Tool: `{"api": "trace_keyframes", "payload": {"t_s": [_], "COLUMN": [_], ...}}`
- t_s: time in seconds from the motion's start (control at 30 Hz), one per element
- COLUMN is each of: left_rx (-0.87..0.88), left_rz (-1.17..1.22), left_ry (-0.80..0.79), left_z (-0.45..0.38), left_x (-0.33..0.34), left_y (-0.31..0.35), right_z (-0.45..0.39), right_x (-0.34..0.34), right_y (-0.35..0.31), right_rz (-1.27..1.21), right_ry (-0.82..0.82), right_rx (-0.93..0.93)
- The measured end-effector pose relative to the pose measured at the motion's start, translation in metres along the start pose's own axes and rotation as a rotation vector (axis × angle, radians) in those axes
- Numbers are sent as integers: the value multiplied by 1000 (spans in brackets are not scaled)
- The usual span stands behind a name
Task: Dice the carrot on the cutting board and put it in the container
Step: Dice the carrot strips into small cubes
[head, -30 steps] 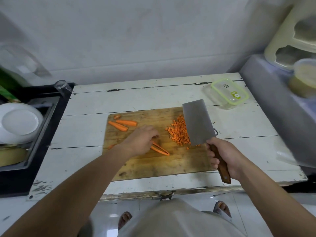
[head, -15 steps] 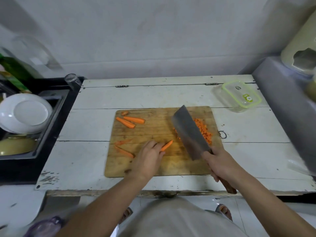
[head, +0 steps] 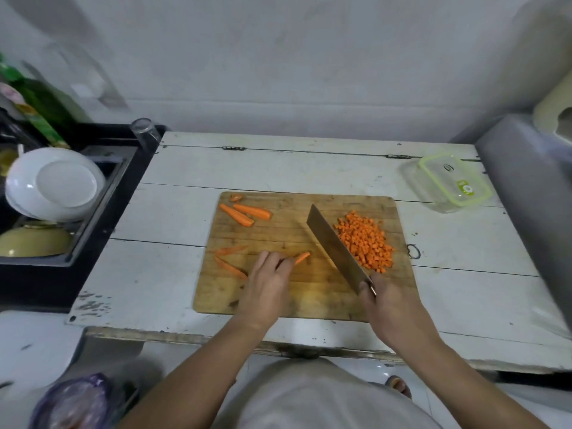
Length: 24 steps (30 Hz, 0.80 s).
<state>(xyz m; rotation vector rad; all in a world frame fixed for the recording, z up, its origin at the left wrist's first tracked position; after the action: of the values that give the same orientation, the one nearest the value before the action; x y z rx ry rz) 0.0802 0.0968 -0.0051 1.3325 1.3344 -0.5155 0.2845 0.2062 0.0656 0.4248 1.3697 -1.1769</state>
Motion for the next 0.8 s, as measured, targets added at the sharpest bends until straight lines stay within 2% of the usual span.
{"api": "trace_keyframes", "payload": {"t_s": [0.07,0.13,0.23,0.3,0.37,0.47,0.57,0.73,0.8], "left_rx": [51,59,-82,-219,-266,-180,-125,-12,41], "left_rz": [-39,67,210,209,167,78,-16,51,88], "left_ry": [-18,-15,22,23,-27,-65,-31,-142,-98], "left_z": [-1,2,8,5,0,-1,2,3,5], "left_x": [0,-2,-8,-11,-13,-15,-15,-9,-5], "left_y": [-6,-5,-3,-8,-9,-5,-5,-8,-5], "right_z": [2,3,3,2,1,0,-1,0,2], "right_x": [-3,-3,0,2,3,3,1,-2,-3], "right_y": [0,1,4,5,5,4,2,5,4], "right_rz": [-16,-24,-52,-57,-54,-63,-74,-64,-70], "right_ry": [10,12,-5,-10,-17,-43,-54,-44,-45], "right_rx": [2,-6,4,13,15,8,14,34,29]}}
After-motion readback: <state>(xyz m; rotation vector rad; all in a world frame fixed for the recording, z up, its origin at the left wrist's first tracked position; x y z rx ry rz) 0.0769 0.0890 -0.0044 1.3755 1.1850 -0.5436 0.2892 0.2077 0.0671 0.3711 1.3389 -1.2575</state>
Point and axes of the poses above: each hand's wrist, its own z-axis away from the middle knuckle, its own x-axis out of the palm, y = z × x, the point moved 3 cm from there along -z, towards the middle knuckle, and after that the axes turned 1 degree about y, right-handed, at the moved point
